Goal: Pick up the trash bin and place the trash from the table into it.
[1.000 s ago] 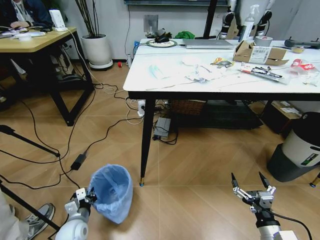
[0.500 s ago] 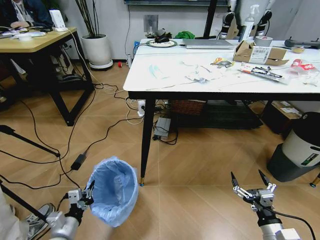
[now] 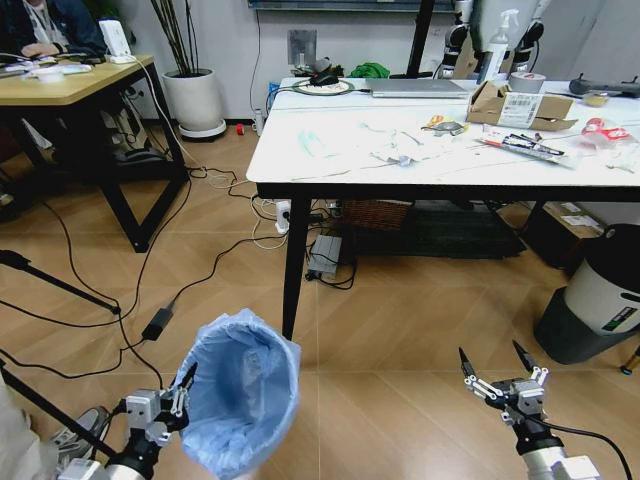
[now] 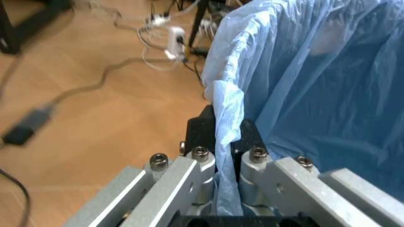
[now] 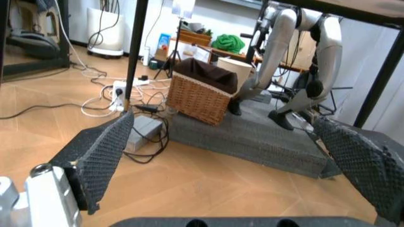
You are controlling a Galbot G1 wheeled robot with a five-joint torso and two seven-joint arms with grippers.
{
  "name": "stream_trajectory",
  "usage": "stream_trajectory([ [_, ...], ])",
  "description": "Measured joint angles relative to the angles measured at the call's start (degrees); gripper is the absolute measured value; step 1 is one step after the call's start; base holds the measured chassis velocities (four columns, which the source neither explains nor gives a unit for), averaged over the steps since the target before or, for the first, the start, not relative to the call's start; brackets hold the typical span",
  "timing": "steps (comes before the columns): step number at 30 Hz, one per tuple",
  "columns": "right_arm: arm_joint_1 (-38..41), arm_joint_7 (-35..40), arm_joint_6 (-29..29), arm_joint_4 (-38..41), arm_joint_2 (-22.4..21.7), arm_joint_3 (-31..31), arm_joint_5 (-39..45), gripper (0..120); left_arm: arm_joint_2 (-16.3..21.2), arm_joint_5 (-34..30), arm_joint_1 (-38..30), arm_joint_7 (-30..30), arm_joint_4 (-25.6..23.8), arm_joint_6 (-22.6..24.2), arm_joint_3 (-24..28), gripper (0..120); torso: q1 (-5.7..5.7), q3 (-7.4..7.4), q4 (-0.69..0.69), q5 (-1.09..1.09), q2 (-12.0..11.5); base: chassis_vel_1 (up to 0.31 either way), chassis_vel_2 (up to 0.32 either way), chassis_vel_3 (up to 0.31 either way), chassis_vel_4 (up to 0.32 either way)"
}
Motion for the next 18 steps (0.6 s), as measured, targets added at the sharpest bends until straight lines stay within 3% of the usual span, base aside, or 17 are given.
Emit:
stream_trajectory([
  [4, -0.11, 0.02, 0.22, -1.04, -0.64, 0.00, 0.14, 100, 0.76, -2.36, 1.43, -3.05, -2.20, 2.10, 2.01, 0, 0.00, 0.00, 0.00, 0.01, 0.00, 0.000, 0.000, 0.000, 0.000],
  [18, -1.83, 0.03, 1.05, -1.17, 0.67, 1.48, -0.45, 100, -1.48, 2.19, -0.35, -9.09, -1.54, 2.05, 9.04, 0, 0.00, 0.00, 0.00, 0.00, 0.00, 0.000, 0.000, 0.000, 0.000],
])
